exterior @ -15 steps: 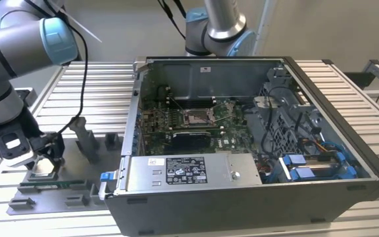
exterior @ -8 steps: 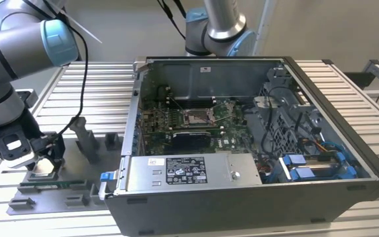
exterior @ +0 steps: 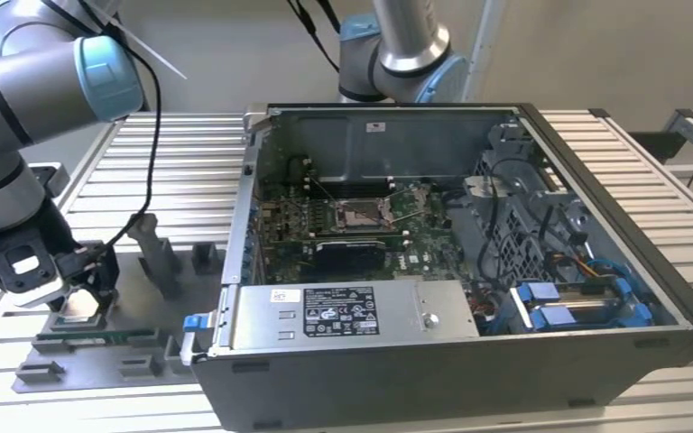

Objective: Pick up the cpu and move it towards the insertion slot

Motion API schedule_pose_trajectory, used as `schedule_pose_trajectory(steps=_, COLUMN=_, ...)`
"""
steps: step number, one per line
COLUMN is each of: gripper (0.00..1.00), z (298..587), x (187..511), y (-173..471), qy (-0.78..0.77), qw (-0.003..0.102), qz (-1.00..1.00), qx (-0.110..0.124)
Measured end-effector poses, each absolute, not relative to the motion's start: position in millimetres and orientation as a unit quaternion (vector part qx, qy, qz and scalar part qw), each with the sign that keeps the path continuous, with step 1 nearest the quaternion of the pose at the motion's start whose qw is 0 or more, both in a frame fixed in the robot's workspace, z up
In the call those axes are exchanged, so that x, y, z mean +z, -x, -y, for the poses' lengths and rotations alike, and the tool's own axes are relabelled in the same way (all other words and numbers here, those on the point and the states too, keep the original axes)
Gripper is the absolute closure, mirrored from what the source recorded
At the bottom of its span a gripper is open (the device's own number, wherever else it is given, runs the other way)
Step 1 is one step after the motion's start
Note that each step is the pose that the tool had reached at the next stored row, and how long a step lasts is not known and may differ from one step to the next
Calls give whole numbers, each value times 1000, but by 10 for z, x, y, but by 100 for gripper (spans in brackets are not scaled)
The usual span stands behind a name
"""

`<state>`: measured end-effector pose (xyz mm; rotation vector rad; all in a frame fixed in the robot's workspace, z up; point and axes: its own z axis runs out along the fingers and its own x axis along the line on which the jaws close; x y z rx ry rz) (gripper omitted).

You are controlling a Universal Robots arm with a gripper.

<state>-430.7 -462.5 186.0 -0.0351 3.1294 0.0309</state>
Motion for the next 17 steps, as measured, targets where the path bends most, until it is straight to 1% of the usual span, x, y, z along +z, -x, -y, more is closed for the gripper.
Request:
schedule_pose_trajectory(steps=5, gripper=0, z=4625, x=1860, y=4307, qy=11, qw=6, qz=-1000, qx=10)
schedule_pose_trajectory(steps=6, gripper=100, z=4625, x=1860, y=4307, qy=11, qw=6, qz=-1000, qx=10)
schedule_pose_trajectory(steps=17, gripper=100, z=4625, x=1859, y=4307, qy=11, qw=6, qz=-1000, qx=10)
